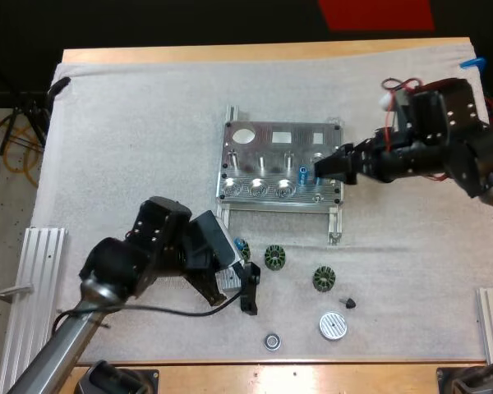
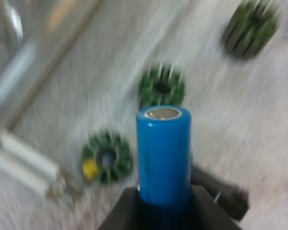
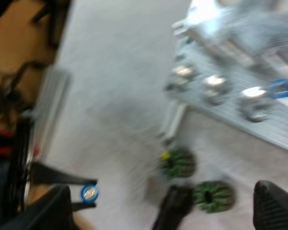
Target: Load cells from left to right
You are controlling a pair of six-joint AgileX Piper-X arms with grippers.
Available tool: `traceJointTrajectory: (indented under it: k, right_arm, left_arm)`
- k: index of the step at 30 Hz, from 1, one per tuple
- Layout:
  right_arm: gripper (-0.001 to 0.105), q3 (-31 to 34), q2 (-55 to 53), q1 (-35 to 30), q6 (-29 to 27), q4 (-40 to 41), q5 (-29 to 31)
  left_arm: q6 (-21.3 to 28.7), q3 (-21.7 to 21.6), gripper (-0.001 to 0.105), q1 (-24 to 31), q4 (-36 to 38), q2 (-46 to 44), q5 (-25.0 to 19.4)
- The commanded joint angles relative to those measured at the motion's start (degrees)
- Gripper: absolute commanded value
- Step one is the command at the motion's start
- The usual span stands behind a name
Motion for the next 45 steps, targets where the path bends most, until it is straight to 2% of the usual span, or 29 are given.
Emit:
traceJointTrajectory:
  k: [1,7,9,13,26,38,39,41,45]
  right_arm:
    - [0.074,-0.51,0.06,1.74,-1.26,0.15,-2.18]
    - [0.071,-0.51,1.27,8.24,-2.05,-1.23,-2.20]
    - [0.062,-0.41,2.23,11.07,-2.05,-2.61,-2.20]
    - [0.053,-0.41,3.96,13.94,-2.05,-3.93,-2.10]
    - [0.053,-0.41,9.91,22.37,-0.74,-4.14,-4.00]
    - [0.051,-0.41,10.82,24.05,-0.54,-4.53,-6.12]
    - [0.050,-0.41,10.82,24.05,-0.47,-4.53,-6.12]
    - [0.037,-0.41,10.82,24.05,0.08,-4.53,-6.12]
    - [0.022,-0.41,10.82,24.05,0.38,-4.53,-6.12]
  left_arm:
    - [0.86,-1.30,0.000,-0.28,0.04,-0.98,1.86]
    - [1.10,-3.94,0.000,-0.28,0.47,-1.56,4.57]
    - [1.10,-3.94,0.000,-0.28,0.88,-1.56,6.24]
    - [1.37,-3.94,0.000,-0.28,2.89,-1.56,8.38]
    - [3.58,-4.23,0.000,-0.28,4.32,-1.69,8.37]
    - [3.62,-4.23,0.000,-0.28,4.23,-1.69,8.37]
    - [3.62,-4.23,0.000,-0.28,4.23,-1.69,8.37]
    - [3.62,-4.23,0.000,-0.28,4.23,-1.69,8.37]
    - [3.62,-4.23,0.000,-0.28,3.17,-1.69,8.37]
